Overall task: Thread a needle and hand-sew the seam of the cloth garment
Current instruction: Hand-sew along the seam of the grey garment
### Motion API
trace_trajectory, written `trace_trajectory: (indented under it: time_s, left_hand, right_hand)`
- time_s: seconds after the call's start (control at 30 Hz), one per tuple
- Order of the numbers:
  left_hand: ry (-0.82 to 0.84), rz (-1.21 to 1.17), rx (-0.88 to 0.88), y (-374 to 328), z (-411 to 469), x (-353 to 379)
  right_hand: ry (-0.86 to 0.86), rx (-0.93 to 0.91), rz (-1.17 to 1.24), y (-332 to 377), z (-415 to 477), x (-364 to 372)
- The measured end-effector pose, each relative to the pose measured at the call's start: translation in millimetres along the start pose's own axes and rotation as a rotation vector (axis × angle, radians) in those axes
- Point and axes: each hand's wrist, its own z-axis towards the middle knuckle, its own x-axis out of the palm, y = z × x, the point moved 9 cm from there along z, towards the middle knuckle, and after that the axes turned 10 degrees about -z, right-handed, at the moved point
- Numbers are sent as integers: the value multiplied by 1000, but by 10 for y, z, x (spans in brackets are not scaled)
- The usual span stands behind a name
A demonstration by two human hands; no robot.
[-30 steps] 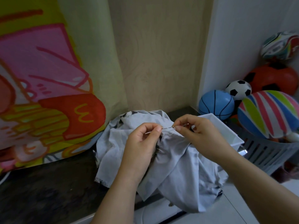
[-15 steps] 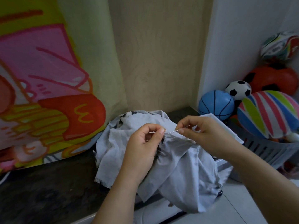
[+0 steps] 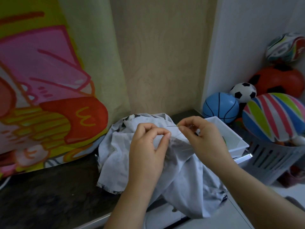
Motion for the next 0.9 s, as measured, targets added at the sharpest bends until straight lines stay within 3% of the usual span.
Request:
trace_trajectory:
  time_s: [0.13,0.3,0.47,0.67,0.8,0.9]
  left_hand:
    - [-85,107,88,-23,-2,-71]
    - [-99,109,83,5,12,-103]
    - [-11,-142,-114,131,46,-52]
    - [127,-453,-356,280,-17,150]
    - [117,-433,-318,216,-33,207]
    - [92,-321,-269,192,-44,202]
  right_hand:
    - [47,-100,-169,62,8,26]
    - [112,-112,-130,66,23,33]
    - [238,-36,-18,-1,39,50]
    - [470,182,524,44,-104,255]
    - [471,402,834,-14,-165,446]
    - [451,501,900,-75,-179,505]
